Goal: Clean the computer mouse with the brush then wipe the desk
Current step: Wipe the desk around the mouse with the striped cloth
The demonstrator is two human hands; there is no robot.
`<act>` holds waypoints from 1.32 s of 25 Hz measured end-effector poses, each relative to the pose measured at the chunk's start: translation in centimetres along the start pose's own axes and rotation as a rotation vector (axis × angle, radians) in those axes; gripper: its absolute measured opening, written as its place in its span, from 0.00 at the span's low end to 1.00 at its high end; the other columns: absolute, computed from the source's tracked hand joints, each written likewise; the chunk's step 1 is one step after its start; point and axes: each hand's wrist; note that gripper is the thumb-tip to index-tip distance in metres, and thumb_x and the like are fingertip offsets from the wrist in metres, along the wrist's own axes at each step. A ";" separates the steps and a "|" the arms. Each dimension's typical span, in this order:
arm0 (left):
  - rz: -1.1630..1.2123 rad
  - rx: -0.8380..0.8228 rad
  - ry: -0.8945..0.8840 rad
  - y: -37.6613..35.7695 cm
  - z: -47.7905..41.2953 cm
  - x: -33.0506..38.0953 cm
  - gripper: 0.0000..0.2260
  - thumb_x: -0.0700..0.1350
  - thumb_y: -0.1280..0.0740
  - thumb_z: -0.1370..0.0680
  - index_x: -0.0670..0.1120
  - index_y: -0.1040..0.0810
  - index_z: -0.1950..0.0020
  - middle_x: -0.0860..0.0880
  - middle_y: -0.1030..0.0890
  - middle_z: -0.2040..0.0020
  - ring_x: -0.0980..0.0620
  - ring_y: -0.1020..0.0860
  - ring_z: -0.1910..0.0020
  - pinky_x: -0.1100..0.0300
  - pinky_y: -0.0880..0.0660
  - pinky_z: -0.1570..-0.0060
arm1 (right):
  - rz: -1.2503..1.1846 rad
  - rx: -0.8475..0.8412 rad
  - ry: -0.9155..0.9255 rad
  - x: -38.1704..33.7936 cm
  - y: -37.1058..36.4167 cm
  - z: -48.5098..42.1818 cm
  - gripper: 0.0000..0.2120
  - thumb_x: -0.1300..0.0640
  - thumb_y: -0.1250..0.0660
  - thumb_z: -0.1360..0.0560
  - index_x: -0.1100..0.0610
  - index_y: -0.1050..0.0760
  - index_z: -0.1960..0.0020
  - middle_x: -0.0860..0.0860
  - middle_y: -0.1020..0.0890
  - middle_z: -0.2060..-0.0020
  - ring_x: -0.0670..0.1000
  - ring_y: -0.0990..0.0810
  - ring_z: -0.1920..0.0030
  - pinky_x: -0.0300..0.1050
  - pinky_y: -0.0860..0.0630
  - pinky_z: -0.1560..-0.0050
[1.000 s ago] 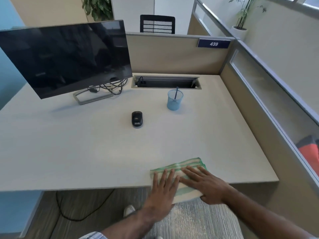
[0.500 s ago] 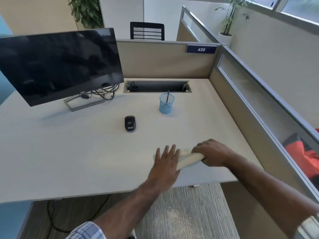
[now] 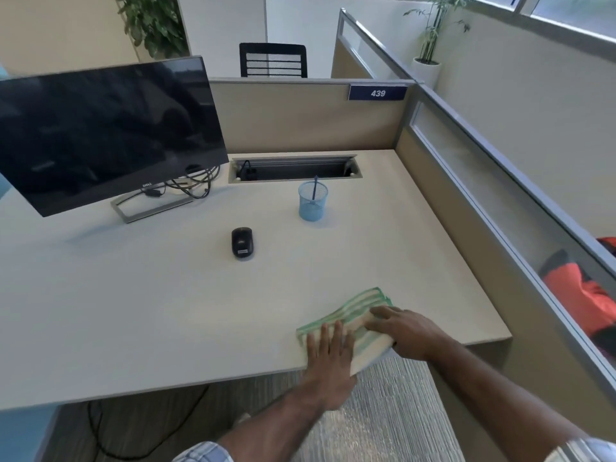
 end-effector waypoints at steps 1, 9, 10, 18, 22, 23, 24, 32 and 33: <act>-0.010 -0.002 -0.019 -0.6 0.1 0.9 0.37 0.56 0.44 0.15 0.48 0.65 0.17 0.43 0.71 0.19 0.37 0.71 0.21 0.38 0.75 0.30 | -0.028 -0.004 -0.027 0.4 -0.6 1.3 0.31 0.58 0.34 0.25 0.44 0.34 0.24 0.49 0.36 0.23 0.52 0.31 0.26 0.51 0.28 0.31; -0.023 -0.080 -0.240 -1.1 -0.4 5.4 0.33 0.55 0.42 0.15 0.51 0.58 0.16 0.47 0.66 0.17 0.41 0.68 0.19 0.42 0.73 0.28 | -0.061 -0.064 -0.175 2.1 -4.6 10.6 0.34 0.60 0.34 0.29 0.43 0.35 0.25 0.50 0.36 0.22 0.52 0.33 0.24 0.51 0.26 0.32; -0.016 -0.109 -0.278 -1.1 -0.3 6.0 0.32 0.54 0.41 0.15 0.52 0.54 0.16 0.47 0.62 0.16 0.42 0.65 0.18 0.40 0.71 0.26 | -0.042 -0.084 -0.176 2.1 -4.9 11.6 0.31 0.59 0.34 0.30 0.44 0.31 0.28 0.50 0.32 0.25 0.52 0.30 0.27 0.51 0.25 0.34; 0.069 -0.242 -0.344 1.3 0.4 8.3 0.14 0.47 0.37 0.21 0.50 0.24 0.36 0.45 0.18 0.40 0.42 0.19 0.42 0.52 0.25 0.47 | -0.257 -0.204 -0.558 0.5 -4.4 16.5 0.10 0.58 0.39 0.31 0.50 0.24 0.52 0.47 0.17 0.53 0.50 0.18 0.52 0.46 0.23 0.53; -0.073 -0.031 -0.360 6.1 -2.2 7.8 0.13 0.47 0.34 0.21 0.49 0.24 0.36 0.46 0.18 0.41 0.42 0.19 0.43 0.52 0.25 0.49 | -0.341 -0.028 -0.646 1.2 -0.8 17.0 0.07 0.59 0.38 0.31 0.49 0.28 0.56 0.43 0.23 0.61 0.48 0.21 0.56 0.41 0.29 0.61; -0.099 0.020 -0.386 7.5 -3.2 7.8 0.12 0.46 0.35 0.21 0.49 0.24 0.38 0.46 0.18 0.42 0.42 0.20 0.43 0.52 0.25 0.48 | -0.355 0.020 -0.675 1.4 0.2 17.0 0.07 0.59 0.38 0.31 0.48 0.29 0.57 0.42 0.23 0.62 0.48 0.22 0.57 0.40 0.30 0.63; -0.118 0.072 -0.411 8.7 -4.2 7.9 0.11 0.45 0.35 0.21 0.49 0.24 0.39 0.46 0.19 0.42 0.42 0.21 0.43 0.51 0.25 0.47 | -0.377 0.066 -0.718 1.7 1.1 17.0 0.07 0.59 0.37 0.31 0.48 0.29 0.57 0.42 0.23 0.62 0.47 0.22 0.58 0.40 0.29 0.63; -0.001 0.338 -0.437 17.6 -12.1 9.2 0.10 0.39 0.42 0.20 0.46 0.23 0.42 0.44 0.21 0.45 0.41 0.21 0.46 0.50 0.25 0.53 | -0.508 0.446 -0.998 2.1 6.3 15.3 0.14 0.63 0.36 0.30 0.46 0.22 0.52 0.44 0.21 0.64 0.44 0.24 0.66 0.37 0.31 0.70; 0.097 0.305 -0.437 18.1 -13.4 9.3 0.12 0.38 0.42 0.21 0.47 0.22 0.43 0.44 0.21 0.46 0.41 0.21 0.46 0.51 0.26 0.54 | -0.512 0.500 -1.018 1.9 6.7 14.9 0.12 0.64 0.35 0.30 0.46 0.24 0.56 0.44 0.23 0.66 0.45 0.25 0.67 0.36 0.33 0.70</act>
Point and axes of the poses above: each hand's wrist, its own z-axis away from the middle knuckle, its own y-axis out of the back of the hand, x = y × z
